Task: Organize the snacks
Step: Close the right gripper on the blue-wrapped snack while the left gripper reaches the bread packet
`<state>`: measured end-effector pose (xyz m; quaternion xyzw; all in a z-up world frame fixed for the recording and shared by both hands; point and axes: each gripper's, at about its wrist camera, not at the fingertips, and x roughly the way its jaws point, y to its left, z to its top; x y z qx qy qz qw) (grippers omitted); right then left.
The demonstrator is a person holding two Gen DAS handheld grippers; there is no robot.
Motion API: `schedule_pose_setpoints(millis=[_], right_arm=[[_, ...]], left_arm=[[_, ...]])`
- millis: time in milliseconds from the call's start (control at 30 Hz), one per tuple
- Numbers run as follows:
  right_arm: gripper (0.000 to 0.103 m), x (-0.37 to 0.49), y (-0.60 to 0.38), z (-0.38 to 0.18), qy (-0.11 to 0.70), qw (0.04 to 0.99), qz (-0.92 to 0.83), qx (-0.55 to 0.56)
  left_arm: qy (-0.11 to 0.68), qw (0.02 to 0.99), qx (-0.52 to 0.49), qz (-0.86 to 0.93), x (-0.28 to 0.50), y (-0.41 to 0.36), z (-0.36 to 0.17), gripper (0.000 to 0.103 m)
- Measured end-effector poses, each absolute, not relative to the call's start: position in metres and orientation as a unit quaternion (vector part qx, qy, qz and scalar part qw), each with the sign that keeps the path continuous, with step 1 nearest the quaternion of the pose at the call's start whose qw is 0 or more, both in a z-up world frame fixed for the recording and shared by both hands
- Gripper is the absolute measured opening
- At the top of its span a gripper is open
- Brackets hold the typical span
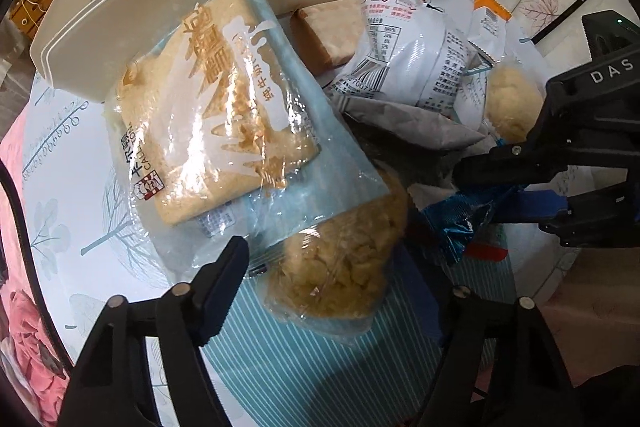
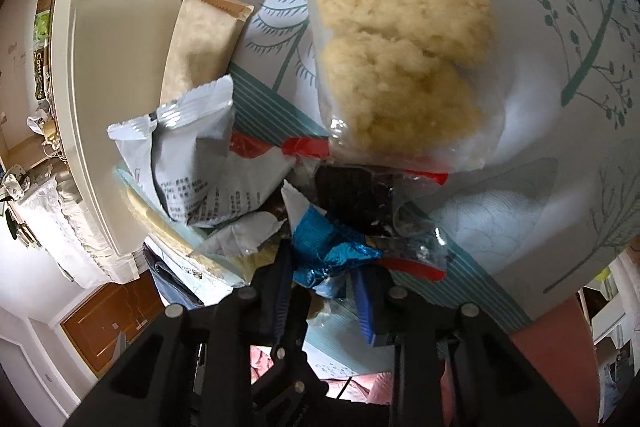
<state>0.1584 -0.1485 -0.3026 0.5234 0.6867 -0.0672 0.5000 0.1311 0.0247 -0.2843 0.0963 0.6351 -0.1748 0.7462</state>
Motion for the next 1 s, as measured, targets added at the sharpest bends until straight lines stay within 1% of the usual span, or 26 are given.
schedule_pose_setpoints(millis=[67, 133, 267, 467, 500, 533, 767, 867, 900, 933, 967, 1000], right_arm=[[0.028, 0.158, -0.149, -0.299, 0.685, 0.502, -0.069, 0.524], [0.028, 0.155, -0.149, -0.295, 0.683, 0.504, -0.071, 0.524], [0.028, 0.139, -0.150, -0.294, 0.676, 0.511, -0.073, 0.526], [0.027, 0.122, -0.138, -0.284, 0.661, 0.526, -0.076, 0.529], [0.028, 0.118, -0.136, -0.282, 0.659, 0.529, -0.076, 0.530], [0.028, 0.115, -0.135, -0.279, 0.656, 0.532, -0.076, 0.530], [0.028, 0.083, -0.133, -0.261, 0.635, 0.554, -0.083, 0.533], [0.028, 0.075, -0.127, -0.252, 0.626, 0.565, -0.085, 0.531], [0.028, 0.072, -0.125, -0.250, 0.623, 0.569, -0.086, 0.530], [0.028, 0.069, -0.124, -0.246, 0.620, 0.573, -0.086, 0.529], [0.028, 0.065, -0.120, -0.244, 0.618, 0.576, -0.087, 0.528], [0.028, 0.064, -0.121, -0.244, 0.616, 0.578, -0.088, 0.528]], left_arm=[[0.633, 0.747, 0.099, -0.178, 0.128, 0.024, -0.283, 0.066], [0.629, 0.749, 0.103, -0.181, 0.123, 0.025, -0.280, 0.059], [0.623, 0.753, 0.103, -0.186, 0.119, 0.033, -0.273, 0.052], [0.611, 0.760, 0.105, -0.197, 0.108, 0.047, -0.257, 0.037], [0.608, 0.761, 0.099, -0.203, 0.108, 0.050, -0.254, 0.025], [0.605, 0.762, 0.090, -0.214, 0.108, 0.053, -0.249, 0.008], [0.598, 0.765, 0.085, -0.223, 0.109, 0.074, -0.232, 0.006], [0.603, 0.765, 0.059, -0.219, 0.117, 0.091, -0.228, 0.006], [0.607, 0.765, 0.043, -0.212, 0.121, 0.100, -0.227, 0.010], [0.610, 0.764, 0.033, -0.207, 0.125, 0.106, -0.227, 0.021], [0.614, 0.764, 0.022, -0.199, 0.128, 0.114, -0.227, 0.028], [0.617, 0.764, 0.013, -0.187, 0.131, 0.122, -0.228, 0.043]])
